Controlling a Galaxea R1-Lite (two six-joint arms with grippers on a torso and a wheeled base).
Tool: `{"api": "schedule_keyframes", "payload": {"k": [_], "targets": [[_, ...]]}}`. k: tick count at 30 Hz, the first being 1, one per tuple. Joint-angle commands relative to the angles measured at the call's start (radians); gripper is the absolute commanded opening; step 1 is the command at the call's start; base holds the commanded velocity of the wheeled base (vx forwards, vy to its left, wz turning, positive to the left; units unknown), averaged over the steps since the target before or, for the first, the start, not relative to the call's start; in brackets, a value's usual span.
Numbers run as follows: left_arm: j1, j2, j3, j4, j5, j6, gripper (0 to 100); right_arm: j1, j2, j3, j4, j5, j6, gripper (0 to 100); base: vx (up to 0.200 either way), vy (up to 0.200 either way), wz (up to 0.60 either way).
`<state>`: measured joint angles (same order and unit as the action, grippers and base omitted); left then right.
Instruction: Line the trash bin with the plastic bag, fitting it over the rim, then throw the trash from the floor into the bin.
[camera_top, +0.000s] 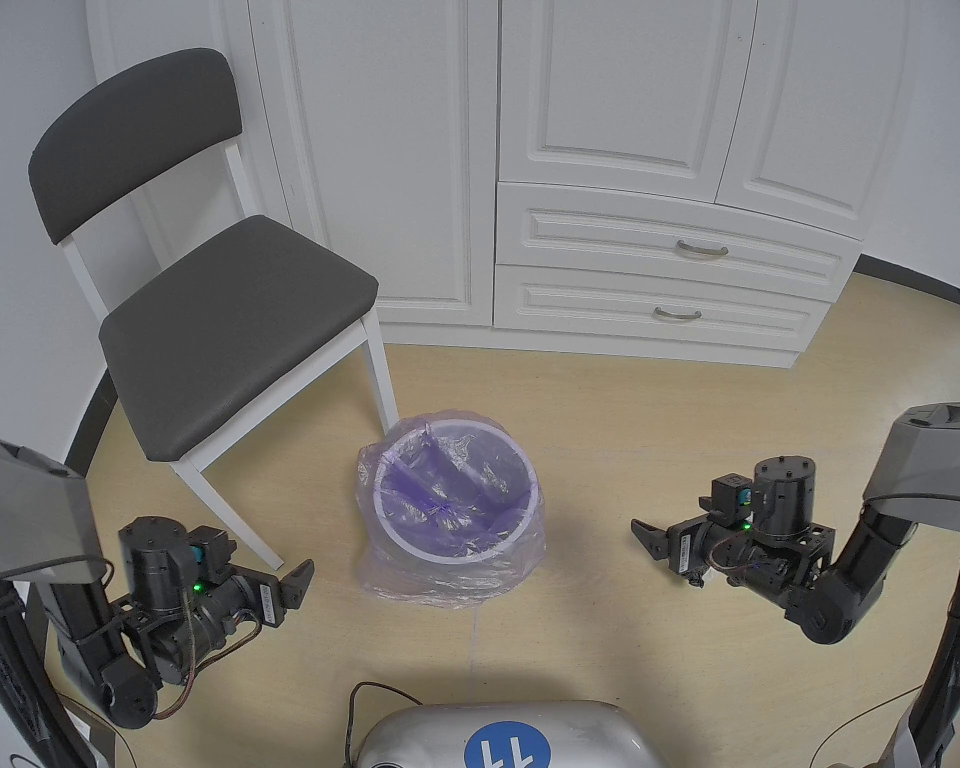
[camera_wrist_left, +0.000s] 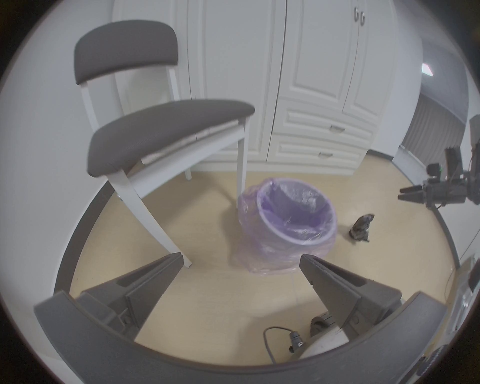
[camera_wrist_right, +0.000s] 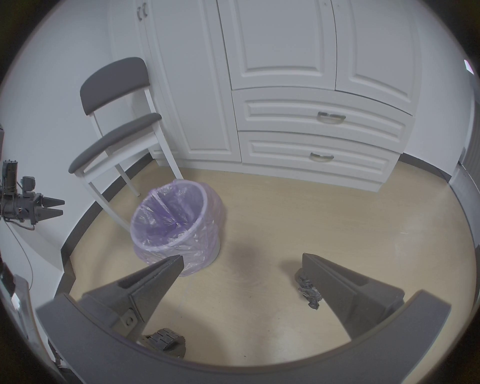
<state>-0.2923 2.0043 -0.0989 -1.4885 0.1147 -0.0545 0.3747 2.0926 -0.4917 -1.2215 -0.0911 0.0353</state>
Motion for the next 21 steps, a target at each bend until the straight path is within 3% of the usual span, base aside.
{"api": "schedule_keyframes", "payload": {"k": [1, 7, 11, 12, 14, 15, 16, 17, 18, 21], "targets": [[-0.039, -0.165, 0.099, -0.042, 0.0, -0.05, 100, -0.031, -0.17, 0.096, -0.016, -0.006, -0.012, 100, 0.0, 0.0, 0.0], [-0.037, -0.202, 0.082, -0.042, -0.017, -0.051, 100, -0.142, -0.126, 0.03, 0.059, -0.085, -0.146, 100, 0.0, 0.0, 0.0], [-0.045, -0.246, 0.088, -0.042, -0.018, -0.018, 100, -0.183, -0.092, -0.044, 0.171, -0.136, -0.15, 100, 0.0, 0.0, 0.0], [-0.045, -0.292, 0.096, -0.041, -0.02, 0.039, 100, -0.22, -0.063, -0.108, 0.31, -0.137, -0.109, 100, 0.0, 0.0, 0.0], [-0.045, -0.335, 0.099, -0.041, -0.02, 0.07, 100, -0.229, -0.032, -0.185, 0.442, -0.127, -0.012, 100, 0.0, 0.0, 0.0], [-0.045, -0.335, 0.099, -0.041, -0.02, 0.07, 100, -0.229, -0.032, -0.185, 0.442, -0.127, -0.012, 100, 0.0, 0.0, 0.0], [-0.045, -0.366, 0.096, -0.041, -0.02, 0.082, 100, -0.234, -0.006, -0.275, 0.573, -0.101, 0.078, 100, 0.0, 0.0, 0.0], [-0.045, -0.366, 0.096, -0.041, -0.02, 0.082, 100, -0.234, -0.006, -0.275, 0.573, -0.101, 0.078, 100, 0.0, 0.0, 0.0], [-0.047, -0.389, 0.087, -0.041, -0.021, 0.102, 100, -0.238, 0.026, -0.381, 0.747, -0.044, 0.176, 100, 0.0, 0.0, 0.0], [-0.051, -0.4, 0.076, -0.041, -0.021, 0.12, 100, -0.243, 0.096, -0.525, 0.944, 0.057, 0.299, 100, 0.0, 0.0, 0.0]]}}
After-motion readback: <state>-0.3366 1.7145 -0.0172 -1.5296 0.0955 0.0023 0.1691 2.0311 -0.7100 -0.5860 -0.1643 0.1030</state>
